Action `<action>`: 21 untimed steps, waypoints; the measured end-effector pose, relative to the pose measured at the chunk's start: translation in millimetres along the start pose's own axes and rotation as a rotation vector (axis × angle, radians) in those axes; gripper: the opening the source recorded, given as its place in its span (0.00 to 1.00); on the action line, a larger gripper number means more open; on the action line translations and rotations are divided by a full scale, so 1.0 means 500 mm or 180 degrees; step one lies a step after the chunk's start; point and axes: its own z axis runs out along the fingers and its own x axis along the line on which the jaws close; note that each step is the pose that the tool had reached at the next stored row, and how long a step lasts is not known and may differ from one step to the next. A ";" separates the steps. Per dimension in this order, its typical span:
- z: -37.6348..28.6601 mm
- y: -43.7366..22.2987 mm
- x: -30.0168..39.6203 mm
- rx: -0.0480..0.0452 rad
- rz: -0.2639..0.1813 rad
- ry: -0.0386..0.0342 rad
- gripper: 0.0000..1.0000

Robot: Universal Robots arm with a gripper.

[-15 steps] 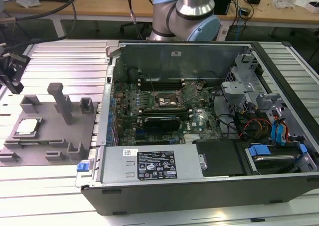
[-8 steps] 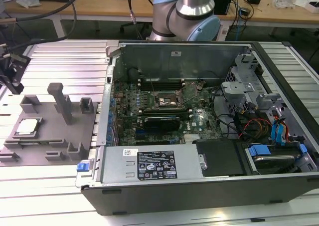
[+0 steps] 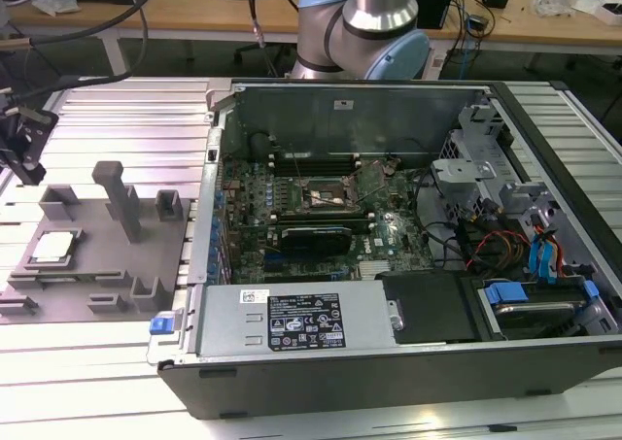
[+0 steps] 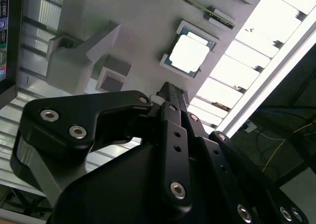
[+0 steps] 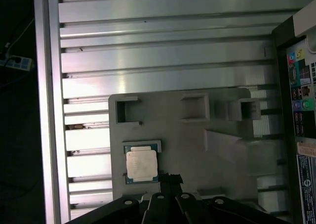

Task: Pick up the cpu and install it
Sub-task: 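Pick up the cpu and move it towards the insertion slot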

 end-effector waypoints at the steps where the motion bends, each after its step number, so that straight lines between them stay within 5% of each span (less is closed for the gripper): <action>1: 0.004 0.000 0.002 0.0000 0.0000 0.0000 0.11; 21: 0.043 -0.003 0.019 0.0000 0.0000 -0.0001 0.11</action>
